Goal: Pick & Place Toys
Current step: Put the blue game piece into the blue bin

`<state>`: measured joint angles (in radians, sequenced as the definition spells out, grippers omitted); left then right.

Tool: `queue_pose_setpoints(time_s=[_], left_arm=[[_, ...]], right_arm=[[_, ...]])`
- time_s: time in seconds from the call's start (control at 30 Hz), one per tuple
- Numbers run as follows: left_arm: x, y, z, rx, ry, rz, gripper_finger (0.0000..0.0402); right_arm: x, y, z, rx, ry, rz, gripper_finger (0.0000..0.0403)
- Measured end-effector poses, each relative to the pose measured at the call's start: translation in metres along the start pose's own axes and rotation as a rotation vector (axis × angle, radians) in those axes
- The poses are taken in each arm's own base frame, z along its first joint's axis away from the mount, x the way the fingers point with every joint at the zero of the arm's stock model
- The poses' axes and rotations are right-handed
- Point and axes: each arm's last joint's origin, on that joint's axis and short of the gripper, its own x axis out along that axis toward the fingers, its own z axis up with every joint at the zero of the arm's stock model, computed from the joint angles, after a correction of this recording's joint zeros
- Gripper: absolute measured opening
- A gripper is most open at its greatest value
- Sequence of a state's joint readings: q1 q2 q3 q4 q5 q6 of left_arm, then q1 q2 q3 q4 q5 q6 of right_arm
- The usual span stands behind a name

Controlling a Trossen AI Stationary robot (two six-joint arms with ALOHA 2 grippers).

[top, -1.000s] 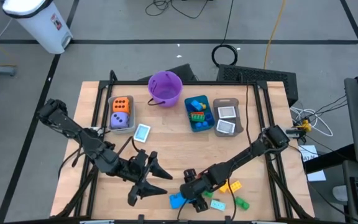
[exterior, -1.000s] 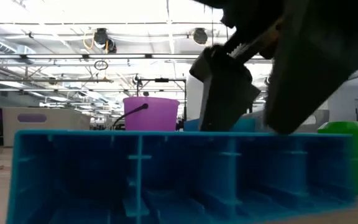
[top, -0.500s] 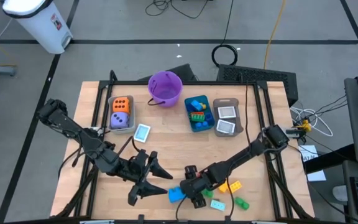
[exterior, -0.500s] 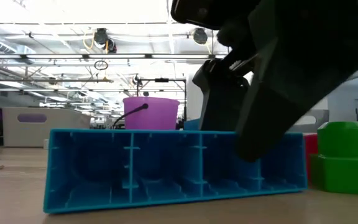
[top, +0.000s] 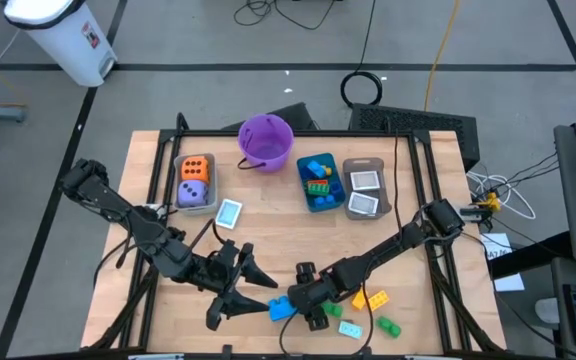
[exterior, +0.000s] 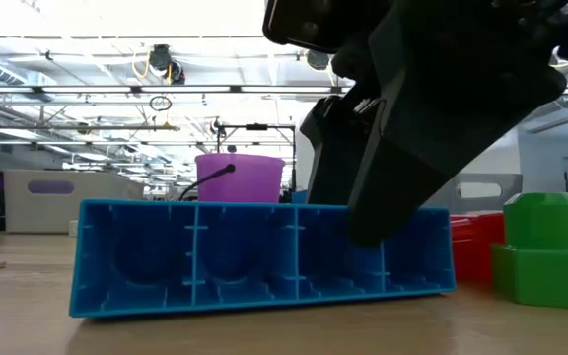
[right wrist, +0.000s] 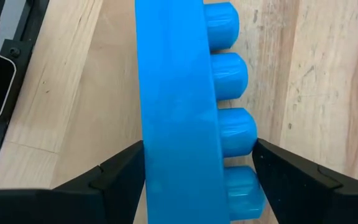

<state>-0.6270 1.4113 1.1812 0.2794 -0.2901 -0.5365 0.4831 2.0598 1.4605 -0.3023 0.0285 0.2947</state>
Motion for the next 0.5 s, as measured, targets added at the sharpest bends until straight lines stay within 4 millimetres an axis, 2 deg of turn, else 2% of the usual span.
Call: queue_pose_setpoints(time_s=[0.2, 0.5], left_arm=[[0.0000, 0.0001, -0.0002, 0.001, 0.002, 0.001, 0.0266], [0.0000, 0.0008, -0.0014, 0.005, 0.014, 0.008, 0.0266]], right_arm=[[-0.0001, 0.0001, 0.0001, 0.000, 0.000, 0.002, 0.0269], [-0.0010, -0.0048, 0.0026, 0.010, -0.008, -0.002, 0.0228]])
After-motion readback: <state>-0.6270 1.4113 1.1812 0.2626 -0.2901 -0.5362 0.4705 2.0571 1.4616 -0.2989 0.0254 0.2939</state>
